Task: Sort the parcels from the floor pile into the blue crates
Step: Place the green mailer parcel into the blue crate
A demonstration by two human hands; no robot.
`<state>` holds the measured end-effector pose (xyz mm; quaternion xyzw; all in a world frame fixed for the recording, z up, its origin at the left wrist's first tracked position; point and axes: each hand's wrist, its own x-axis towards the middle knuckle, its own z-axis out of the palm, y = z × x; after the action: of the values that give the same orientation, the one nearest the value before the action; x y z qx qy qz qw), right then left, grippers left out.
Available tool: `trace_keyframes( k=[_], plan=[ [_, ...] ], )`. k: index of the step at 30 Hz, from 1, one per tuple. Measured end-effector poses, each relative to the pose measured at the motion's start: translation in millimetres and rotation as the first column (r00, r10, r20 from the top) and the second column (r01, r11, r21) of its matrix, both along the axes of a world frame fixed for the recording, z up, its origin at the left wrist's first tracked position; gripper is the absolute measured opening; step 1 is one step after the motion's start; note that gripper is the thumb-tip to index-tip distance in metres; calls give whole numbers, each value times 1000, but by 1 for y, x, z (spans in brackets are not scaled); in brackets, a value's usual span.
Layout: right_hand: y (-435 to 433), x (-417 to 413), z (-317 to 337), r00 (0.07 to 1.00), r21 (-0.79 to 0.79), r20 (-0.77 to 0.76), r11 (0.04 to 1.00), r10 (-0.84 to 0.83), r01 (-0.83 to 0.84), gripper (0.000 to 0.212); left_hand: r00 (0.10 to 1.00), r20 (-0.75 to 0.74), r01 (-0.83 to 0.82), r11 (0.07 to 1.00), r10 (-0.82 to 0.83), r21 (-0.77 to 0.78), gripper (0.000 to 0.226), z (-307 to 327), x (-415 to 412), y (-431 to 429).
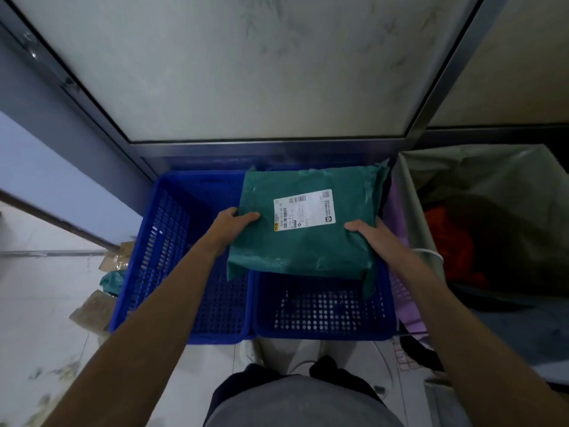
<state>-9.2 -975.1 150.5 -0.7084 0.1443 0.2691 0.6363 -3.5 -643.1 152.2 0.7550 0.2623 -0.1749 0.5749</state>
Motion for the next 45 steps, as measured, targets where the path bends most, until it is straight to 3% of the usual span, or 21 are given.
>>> trace_keyframes(
  k=[2,7,11,13,17,22,27,30,35,39,42,45],
  plan=[
    [3,-2,-4,999,-55,5,998,40,-40,99,998,-46,-31,1000,30,-2,41,-16,-8,-3],
    [1,-10,-36,997,-99,-66,994,37,-44,58,992,-115,-36,997,43,66,51,-61,-27,-21],
    [-14,-22,-74,985,-128,-166,991,-49,28,68,979,-180,126,976,-93,179,57,-96,-38,-41],
    [-20,-27,-99,974,-155,-211,987,-85,53,63,964,-225,187,965,-144,184,65,-119,-40,-50],
    [-18,-33,-147,944,-178,-305,981,-124,71,47,937,-336,175,959,-92,225,87,-172,-48,-60],
    [-1,-25,-208,896,-204,-431,979,-105,17,43,893,-448,219,915,-49,338,85,-219,-48,-73],
    [-5,-24,-283,867,-284,-485,958,-113,-33,70,839,-534,357,848,-106,393,87,-279,-46,-98],
    [-11,-27,-319,846,-305,-520,951,-115,-58,88,825,-558,336,868,-84,366,98,-314,-46,-109],
    [-16,-17,-363,855,-330,-510,940,-95,-92,86,832,-555,231,914,-7,334,105,-365,-52,-116],
    [-13,-21,-384,857,-316,-507,945,-93,-84,61,820,-570,291,896,-53,336,110,-394,-55,-114],
    [-11,-28,-399,855,-293,-515,949,-53,-118,95,763,-632,388,878,-135,281,119,-407,-60,-112],
    [-7,-34,-404,828,-310,-560,934,-29,-177,98,678,-704,469,861,-210,196,119,-416,-63,-112]
  ],
)
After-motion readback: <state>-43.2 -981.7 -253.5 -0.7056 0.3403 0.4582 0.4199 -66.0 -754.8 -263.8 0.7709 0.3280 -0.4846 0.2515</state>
